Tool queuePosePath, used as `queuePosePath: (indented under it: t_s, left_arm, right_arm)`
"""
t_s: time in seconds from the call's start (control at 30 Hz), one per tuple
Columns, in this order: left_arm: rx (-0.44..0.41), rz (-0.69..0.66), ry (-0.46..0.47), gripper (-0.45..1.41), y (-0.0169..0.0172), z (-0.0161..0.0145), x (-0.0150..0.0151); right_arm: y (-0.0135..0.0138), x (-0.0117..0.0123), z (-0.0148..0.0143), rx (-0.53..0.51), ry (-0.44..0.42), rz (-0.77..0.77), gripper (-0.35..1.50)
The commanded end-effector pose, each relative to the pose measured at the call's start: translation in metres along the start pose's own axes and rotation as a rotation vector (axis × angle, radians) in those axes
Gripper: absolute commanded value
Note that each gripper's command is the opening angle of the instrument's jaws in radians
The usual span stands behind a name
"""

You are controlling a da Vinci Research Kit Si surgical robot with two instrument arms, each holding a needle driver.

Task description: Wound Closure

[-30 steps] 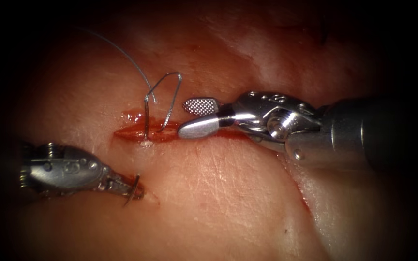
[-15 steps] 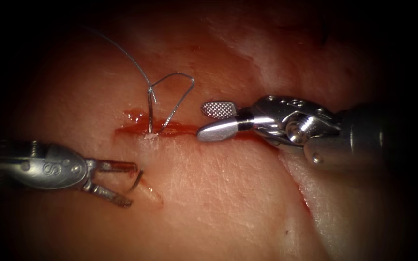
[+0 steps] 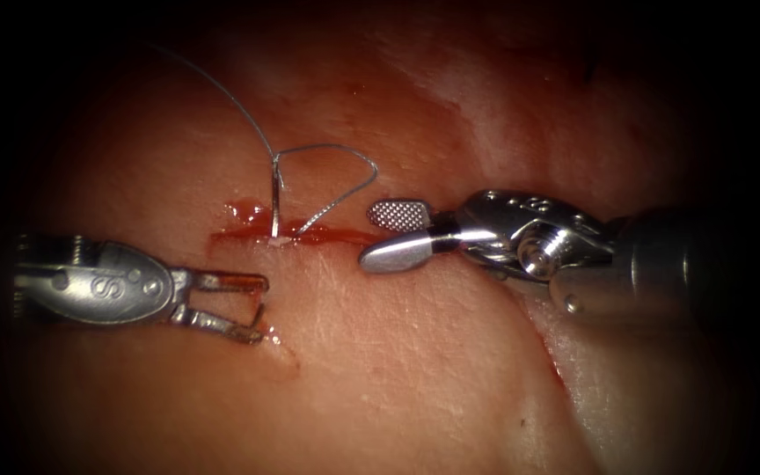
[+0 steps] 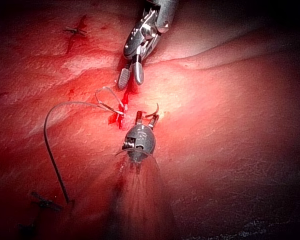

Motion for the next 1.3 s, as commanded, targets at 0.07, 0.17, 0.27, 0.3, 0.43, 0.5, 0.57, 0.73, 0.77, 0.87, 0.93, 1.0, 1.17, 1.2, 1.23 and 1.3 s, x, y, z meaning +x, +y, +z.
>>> queuePosePath:
  t_s: [0.07,0.17,0.27,0.3,0.43,0.5,0.57,0.73,0.77,0.87,0.93,1.0,1.17,1.2,1.23,1.3]
  left_arm:
    - [0.002,-0.002,0.002,-0.27,0.0,0.0009,-0.0003]
    - [0.007,0.0,0.004,-0.45,-0.0002,0.0012,0.0]
    - [0.007,-0.015,0.004,-0.45,-0.0002,0.001,0.0002]
    - [0.007,-0.028,0.005,-0.45,-0.0001,0.0009,0.0003]
    - [0.004,-0.083,0.006,-0.45,0.0,0.0004,0.0011]
    - [0.002,-0.112,0.007,-0.45,0.0002,0.0001,0.0017]
    - [-0.001,-0.134,0.008,-0.45,0.0004,-0.0002,0.0023]
    - [-0.064,-0.222,0.051,-0.45,0.0016,-0.0008,0.0041]
    - [-0.073,-0.235,0.061,-0.45,0.0018,-0.0008,0.0045]
    - [-0.118,-0.287,0.092,-0.45,0.0025,-0.0013,0.006]
    - [-0.147,-0.324,0.118,-0.45,0.0029,-0.0017,0.0071]
    - [-0.173,-0.364,0.142,-0.45,0.0032,-0.0022,0.008]
    - [-0.24,-0.413,0.184,-0.45,0.004,-0.0035,0.0099]
    - [-0.251,-0.418,0.185,-0.45,0.0041,-0.0039,0.0104]
    - [-0.258,-0.419,0.188,-0.45,0.0041,-0.0042,0.0107]
    - [-0.274,-0.421,0.199,-0.45,0.0039,-0.005,0.0115]
  right_arm:
    - [0.0,-0.0004,0.0011,-0.001,0.002,-0.001,1.31]
    - [-0.0001,-0.0004,0.0013,-0.002,0.003,0.0,1.31]
    - [-0.0002,-0.0004,0.0014,-0.003,0.003,0.0,1.31]
    - [-0.0002,-0.0004,0.0013,-0.003,0.003,0.0,1.31]
    - [-0.0002,-0.0004,0.0013,-0.002,0.003,0.0,1.3]
    - [-0.0002,-0.0004,0.0013,-0.003,0.003,0.0,1.3]
    - [-0.0002,-0.0004,0.0013,-0.002,0.003,0.0,1.3]
    - [-0.0003,-0.0004,0.0013,0.004,0.0,0.0,1.3]
    - [-0.0004,-0.0004,0.0014,0.004,0.0,0.0,1.3]
    - [-0.0004,-0.0004,0.0014,0.007,-0.002,-0.001,1.3]
    - [-0.0004,-0.0005,0.0014,0.01,-0.003,-0.001,1.28]
    - [-0.0005,-0.0005,0.0014,0.01,-0.003,-0.001,1.28]
    - [-0.0007,-0.0006,0.0015,0.018,-0.011,-0.002,1.26]
    - [-0.0008,-0.0006,0.0015,0.021,-0.013,-0.002,1.26]
    - [-0.0008,-0.0006,0.0015,0.024,-0.014,-0.002,1.26]
    - [-0.0008,-0.0006,0.0016,0.027,-0.016,-0.002,1.26]
